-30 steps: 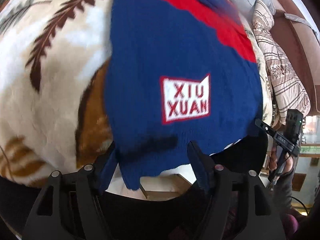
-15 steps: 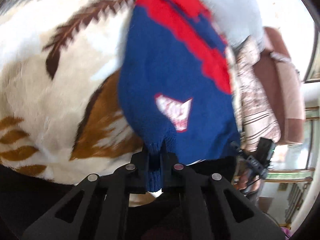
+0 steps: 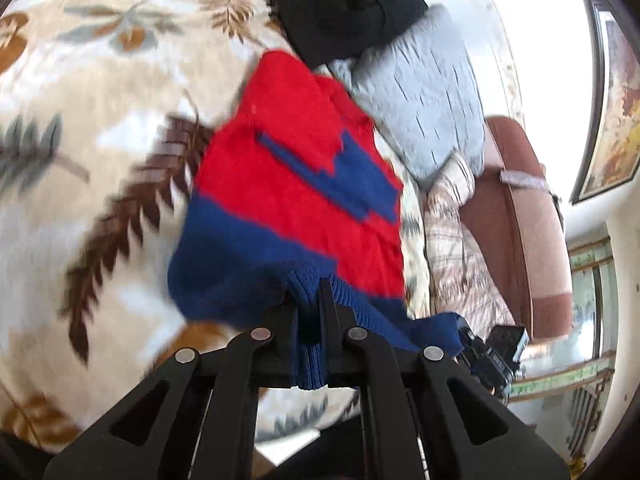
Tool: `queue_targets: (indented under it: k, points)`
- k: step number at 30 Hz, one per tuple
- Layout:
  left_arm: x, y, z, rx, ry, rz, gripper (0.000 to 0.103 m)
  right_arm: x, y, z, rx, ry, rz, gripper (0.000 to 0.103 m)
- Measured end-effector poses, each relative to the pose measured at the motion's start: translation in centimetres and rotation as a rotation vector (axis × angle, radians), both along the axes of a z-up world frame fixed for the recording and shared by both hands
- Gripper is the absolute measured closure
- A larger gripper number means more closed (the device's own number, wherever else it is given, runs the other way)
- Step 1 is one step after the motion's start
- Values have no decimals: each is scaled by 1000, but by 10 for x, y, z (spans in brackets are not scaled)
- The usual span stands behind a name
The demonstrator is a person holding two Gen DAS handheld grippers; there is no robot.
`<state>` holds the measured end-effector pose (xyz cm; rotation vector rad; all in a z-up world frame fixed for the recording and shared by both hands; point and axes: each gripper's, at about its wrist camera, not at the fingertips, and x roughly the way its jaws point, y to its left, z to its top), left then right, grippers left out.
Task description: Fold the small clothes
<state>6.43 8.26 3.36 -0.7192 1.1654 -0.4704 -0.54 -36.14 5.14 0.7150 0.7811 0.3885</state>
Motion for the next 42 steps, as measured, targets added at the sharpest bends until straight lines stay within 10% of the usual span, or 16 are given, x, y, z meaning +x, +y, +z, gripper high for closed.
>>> queue_targets:
  k: [20, 36, 39, 42]
  points:
    - [212, -26, -59, -24, 87, 149, 97, 175, -71, -99, 345, 91, -300, 98]
    - [280, -28, -66, -94, 151, 169, 96, 226, -104, -108, 481, 117, -381, 86]
    - [273, -20, -45, -109, 50, 143, 84, 211, -118, -90, 491, 3, -415, 71]
    - [265, -5, -29, -43, -45, 177, 45, 201, -123, -74, 338, -5, -442, 58]
